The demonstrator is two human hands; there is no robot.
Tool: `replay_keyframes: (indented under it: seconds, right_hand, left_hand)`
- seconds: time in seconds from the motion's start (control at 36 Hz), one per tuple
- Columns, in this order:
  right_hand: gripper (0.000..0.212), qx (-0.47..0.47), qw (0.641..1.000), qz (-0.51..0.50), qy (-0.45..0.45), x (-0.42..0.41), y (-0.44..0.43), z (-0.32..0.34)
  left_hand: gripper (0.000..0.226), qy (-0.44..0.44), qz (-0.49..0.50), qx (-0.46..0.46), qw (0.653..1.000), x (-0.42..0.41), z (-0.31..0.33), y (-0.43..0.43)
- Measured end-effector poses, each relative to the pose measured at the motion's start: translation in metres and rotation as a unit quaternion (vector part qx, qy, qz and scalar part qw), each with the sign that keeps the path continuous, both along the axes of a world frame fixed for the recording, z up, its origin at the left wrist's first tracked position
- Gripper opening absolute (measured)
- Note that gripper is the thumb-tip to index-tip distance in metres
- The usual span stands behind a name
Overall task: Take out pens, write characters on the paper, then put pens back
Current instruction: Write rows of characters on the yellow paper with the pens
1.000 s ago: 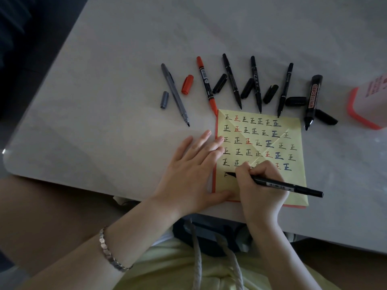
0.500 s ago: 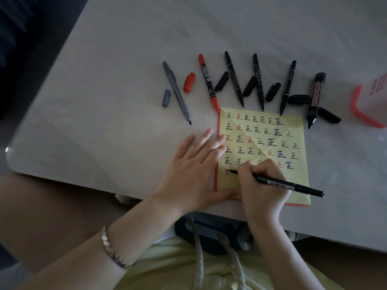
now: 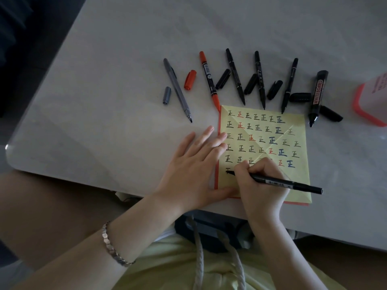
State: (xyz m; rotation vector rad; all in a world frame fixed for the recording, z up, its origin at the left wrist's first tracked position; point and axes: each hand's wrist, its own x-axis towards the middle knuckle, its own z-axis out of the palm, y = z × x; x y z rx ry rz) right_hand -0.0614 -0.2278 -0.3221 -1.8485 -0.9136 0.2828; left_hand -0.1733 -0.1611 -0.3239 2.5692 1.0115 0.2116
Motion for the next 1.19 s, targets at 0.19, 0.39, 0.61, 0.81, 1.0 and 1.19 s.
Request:
replay_keyframes:
  seconds: [0.19, 0.39, 0.61, 0.81, 1.0, 1.19]
  right_hand:
    - [0.028, 0.009, 1.000, -0.008, 0.018, 0.000, -0.001, 0.000]
    - [0.027, -0.003, 0.999, 0.027, -0.023, -0.001, 0.001, 0.002]
    - [0.027, 0.022, 0.999, -0.029, 0.004, -0.002, 0.000, 0.002]
    - [0.026, 0.032, 0.996, -0.057, 0.056, 0.001, 0.000, 0.005]
    - [0.027, 0.054, 0.947, -0.125, 0.292, 0.014, 0.003, 0.022]
    - [0.032, -0.002, 0.894, -0.128, 0.429, 0.087, -0.011, 0.045]
  left_hand:
    - [0.088, 0.004, 0.000, 0.001, 1.000, 0.001, -0.001, 0.000]
    - [0.088, 0.003, 0.004, -0.005, 1.000, 0.001, 0.000, -0.001]
    - [0.089, 0.008, -0.002, -0.002, 1.000, 0.000, -0.001, 0.000]
    - [0.089, 0.014, -0.007, -0.009, 1.000, 0.000, 0.001, 0.001]
    - [0.077, 0.012, -0.009, -0.005, 1.000, 0.001, 0.004, 0.000]
    - [0.066, 0.009, -0.036, 0.005, 0.999, 0.007, 0.000, 0.001]
